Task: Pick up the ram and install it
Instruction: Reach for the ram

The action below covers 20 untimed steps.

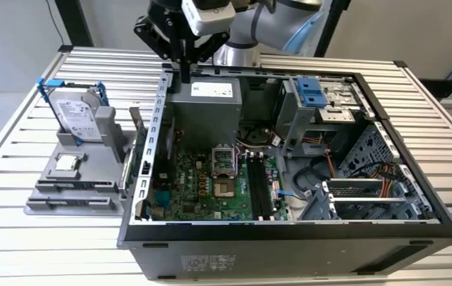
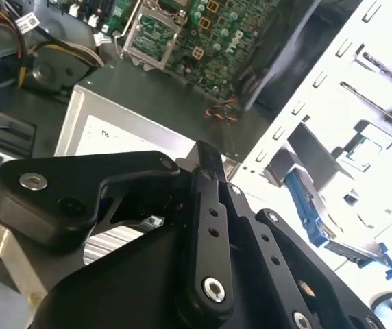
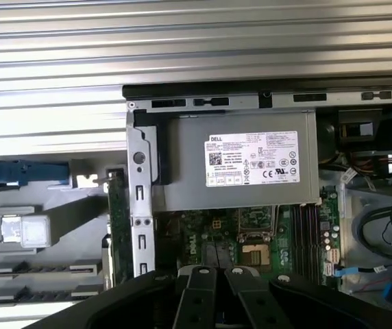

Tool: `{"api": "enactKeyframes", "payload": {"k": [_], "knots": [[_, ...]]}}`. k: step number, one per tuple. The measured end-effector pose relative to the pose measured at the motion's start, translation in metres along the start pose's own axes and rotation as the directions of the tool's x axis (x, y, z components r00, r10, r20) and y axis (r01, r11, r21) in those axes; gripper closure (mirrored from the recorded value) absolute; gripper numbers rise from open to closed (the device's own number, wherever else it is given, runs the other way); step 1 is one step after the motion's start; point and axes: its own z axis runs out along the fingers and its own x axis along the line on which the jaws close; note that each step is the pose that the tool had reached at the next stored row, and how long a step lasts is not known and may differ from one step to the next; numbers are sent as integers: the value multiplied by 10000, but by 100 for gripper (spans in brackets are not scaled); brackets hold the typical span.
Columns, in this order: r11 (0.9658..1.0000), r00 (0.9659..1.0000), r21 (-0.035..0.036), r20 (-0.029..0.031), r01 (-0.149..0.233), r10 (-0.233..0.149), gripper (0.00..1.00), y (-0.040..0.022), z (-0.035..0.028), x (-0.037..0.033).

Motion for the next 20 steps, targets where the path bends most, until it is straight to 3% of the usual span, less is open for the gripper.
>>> {"api": "enactKeyframes", "payload": {"k": [20], "knots": [[10000,10000,0,1,0,0,100,-67,-22,909]]}}
